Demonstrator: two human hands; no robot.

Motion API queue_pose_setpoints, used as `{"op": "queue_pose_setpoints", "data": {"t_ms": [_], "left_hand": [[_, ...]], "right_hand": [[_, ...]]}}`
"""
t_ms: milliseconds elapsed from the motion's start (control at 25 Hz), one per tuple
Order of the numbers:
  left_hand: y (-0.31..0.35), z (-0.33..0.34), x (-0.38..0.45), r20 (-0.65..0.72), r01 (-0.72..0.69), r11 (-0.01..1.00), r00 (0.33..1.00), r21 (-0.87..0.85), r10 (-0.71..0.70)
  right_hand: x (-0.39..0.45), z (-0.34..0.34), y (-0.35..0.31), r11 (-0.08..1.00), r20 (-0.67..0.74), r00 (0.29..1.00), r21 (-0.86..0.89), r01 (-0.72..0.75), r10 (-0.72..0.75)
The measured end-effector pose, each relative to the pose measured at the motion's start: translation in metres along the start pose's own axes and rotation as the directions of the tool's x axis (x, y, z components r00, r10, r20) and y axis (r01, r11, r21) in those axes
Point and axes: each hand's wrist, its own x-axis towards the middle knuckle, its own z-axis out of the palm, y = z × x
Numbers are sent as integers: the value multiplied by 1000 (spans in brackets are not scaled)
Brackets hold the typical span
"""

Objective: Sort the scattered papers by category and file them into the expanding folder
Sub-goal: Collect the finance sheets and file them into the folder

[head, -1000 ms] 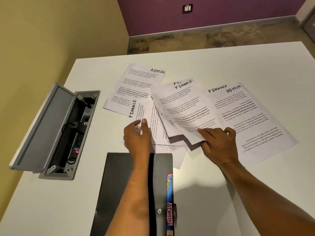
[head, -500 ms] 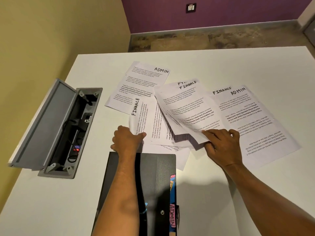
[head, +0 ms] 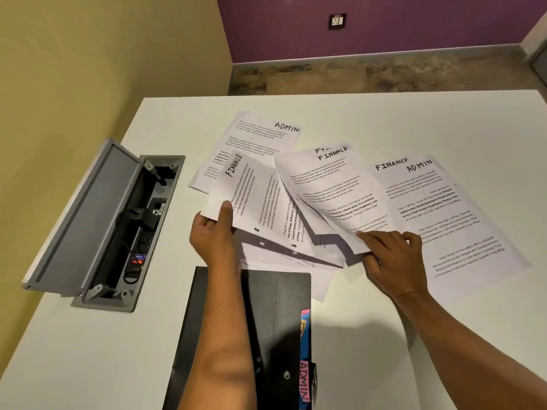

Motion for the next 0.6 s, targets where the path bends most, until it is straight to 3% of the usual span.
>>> {"op": "queue_pose_setpoints", "data": {"t_ms": [80, 200, 320, 440, 520, 600], "left_hand": [[-6, 17, -9, 1, 77, 993, 997, -85, -77], [-27, 37, -35, 63, 133, 990, 989, 38, -135], [-44, 52, -58, 192, 228, 972, 953, 50, -233], [-59, 56, -60, 255, 305, 951, 916, 51, -308], [-60, 57, -58, 219, 294, 942, 920, 164, -326], [-54, 54, -55, 144, 262, 929, 941, 261, -306]], "right_hand": [[-1, 0, 0, 1000, 11, 1000, 2, 8, -8], [-3, 1, 5, 996, 54, 997, 69, 51, -55], [-3, 1, 9, 972, 74, 982, 172, 157, -172], [-3, 3, 11, 958, 76, 964, 154, 241, -255], [-4, 2, 11, 960, 93, 959, 111, 259, -269], [-2, -1, 9, 980, 102, 976, 62, 189, -195]]}}
